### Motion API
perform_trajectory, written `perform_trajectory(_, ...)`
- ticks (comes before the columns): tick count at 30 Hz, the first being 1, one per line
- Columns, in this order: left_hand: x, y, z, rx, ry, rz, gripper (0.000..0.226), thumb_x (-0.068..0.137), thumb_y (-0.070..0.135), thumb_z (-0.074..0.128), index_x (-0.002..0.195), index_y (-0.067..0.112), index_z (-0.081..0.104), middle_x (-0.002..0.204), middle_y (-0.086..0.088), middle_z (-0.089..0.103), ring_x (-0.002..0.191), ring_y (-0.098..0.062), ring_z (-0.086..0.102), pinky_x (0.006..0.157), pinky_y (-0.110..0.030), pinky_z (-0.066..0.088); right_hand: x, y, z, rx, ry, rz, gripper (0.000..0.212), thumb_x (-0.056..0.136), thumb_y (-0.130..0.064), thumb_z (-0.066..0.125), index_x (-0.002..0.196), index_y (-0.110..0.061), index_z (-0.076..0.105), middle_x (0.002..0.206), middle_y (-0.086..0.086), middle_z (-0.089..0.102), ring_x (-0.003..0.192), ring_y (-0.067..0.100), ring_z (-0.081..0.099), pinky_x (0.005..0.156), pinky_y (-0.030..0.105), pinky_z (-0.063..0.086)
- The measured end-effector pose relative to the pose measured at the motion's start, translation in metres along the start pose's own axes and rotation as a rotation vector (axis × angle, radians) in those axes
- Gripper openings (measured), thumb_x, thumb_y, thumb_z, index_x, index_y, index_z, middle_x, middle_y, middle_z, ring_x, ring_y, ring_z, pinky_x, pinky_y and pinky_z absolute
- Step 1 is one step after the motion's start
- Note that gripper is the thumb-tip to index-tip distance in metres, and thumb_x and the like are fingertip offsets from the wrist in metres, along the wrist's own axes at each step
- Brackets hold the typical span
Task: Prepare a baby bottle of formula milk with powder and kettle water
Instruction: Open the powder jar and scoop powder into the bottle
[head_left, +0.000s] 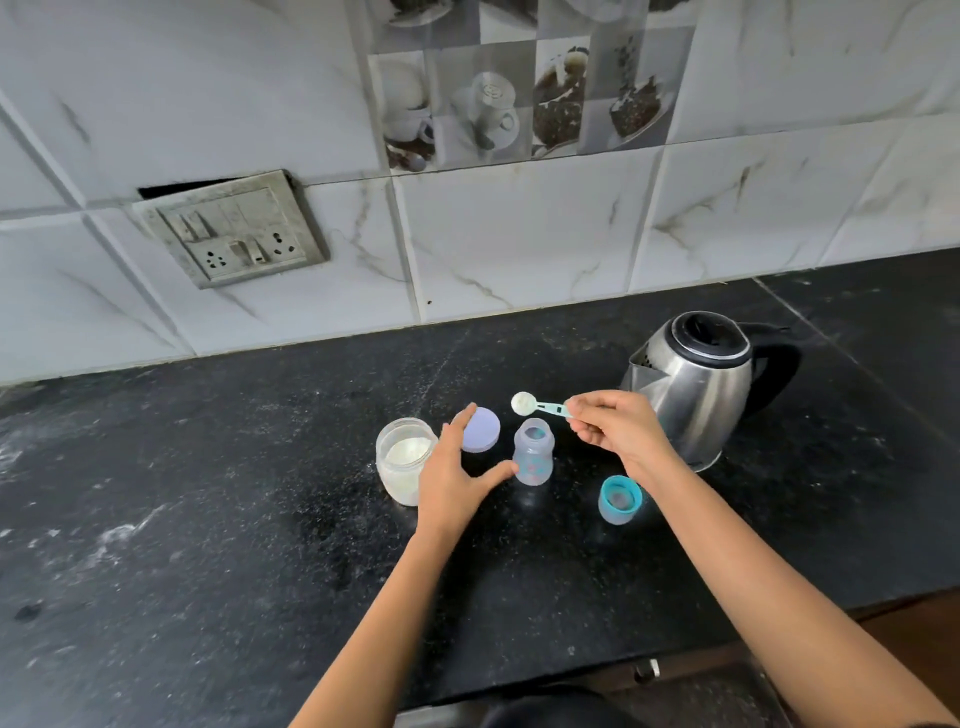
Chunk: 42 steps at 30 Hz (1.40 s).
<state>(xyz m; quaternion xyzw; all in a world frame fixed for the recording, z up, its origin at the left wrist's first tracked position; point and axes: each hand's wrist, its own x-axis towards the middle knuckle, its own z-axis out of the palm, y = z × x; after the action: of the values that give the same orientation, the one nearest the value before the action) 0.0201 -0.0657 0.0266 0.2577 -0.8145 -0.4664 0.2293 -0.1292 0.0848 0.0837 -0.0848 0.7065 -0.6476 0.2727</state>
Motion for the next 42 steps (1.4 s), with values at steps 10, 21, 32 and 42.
perform_trajectory(10, 0.011, -0.007, 0.037, 0.046, -0.194, -0.119, 0.084, 0.069, 0.036, 0.082, 0.141, 0.026, 0.04, 0.141, 0.011, 0.048, 0.129, -0.008, 0.044, 0.101, -0.02, 0.033, 0.001, 0.021, -0.014, -0.09, 0.052, 0.02, 0.005, 0.086, -0.006, 0.068, 0.088, -0.005, 0.073, 0.072, 0.011, 0.07, 0.064, 0.015, 0.063, 0.062, 0.024, 0.054)
perform_trajectory(21, 0.024, -0.007, 0.052, -0.014, -0.192, -0.088, 0.058, 0.072, 0.026, 0.08, 0.125, 0.028, 0.055, 0.118, 0.015, 0.062, 0.112, -0.005, 0.055, 0.095, -0.022, 0.041, 0.003, 0.022, -0.012, -0.162, 0.096, 0.012, 0.011, 0.084, -0.014, 0.072, 0.091, -0.005, 0.073, 0.075, 0.012, 0.073, 0.067, 0.016, 0.069, 0.062, 0.024, 0.054)
perform_trajectory(32, 0.02, -0.007, 0.049, 0.036, -0.216, -0.018, 0.053, 0.068, 0.031, 0.079, 0.116, 0.039, 0.056, 0.111, 0.024, 0.062, 0.104, 0.0, 0.056, 0.089, -0.028, 0.047, -0.003, 0.005, -0.007, -0.568, 0.021, -0.273, 0.005, 0.082, -0.013, 0.07, 0.082, -0.012, 0.075, 0.064, 0.003, 0.071, 0.063, 0.015, 0.069, 0.069, 0.025, 0.058)
perform_trajectory(42, 0.02, -0.008, 0.048, 0.02, -0.199, -0.008, 0.052, 0.07, 0.031, 0.078, 0.117, 0.036, 0.057, 0.11, 0.023, 0.063, 0.102, 0.002, 0.056, 0.09, -0.028, 0.048, -0.008, 0.0, 0.001, -0.875, -0.02, -0.467, 0.016, 0.09, -0.015, 0.064, 0.102, -0.013, 0.074, 0.086, -0.005, 0.07, 0.073, 0.002, 0.06, 0.073, 0.014, 0.048)
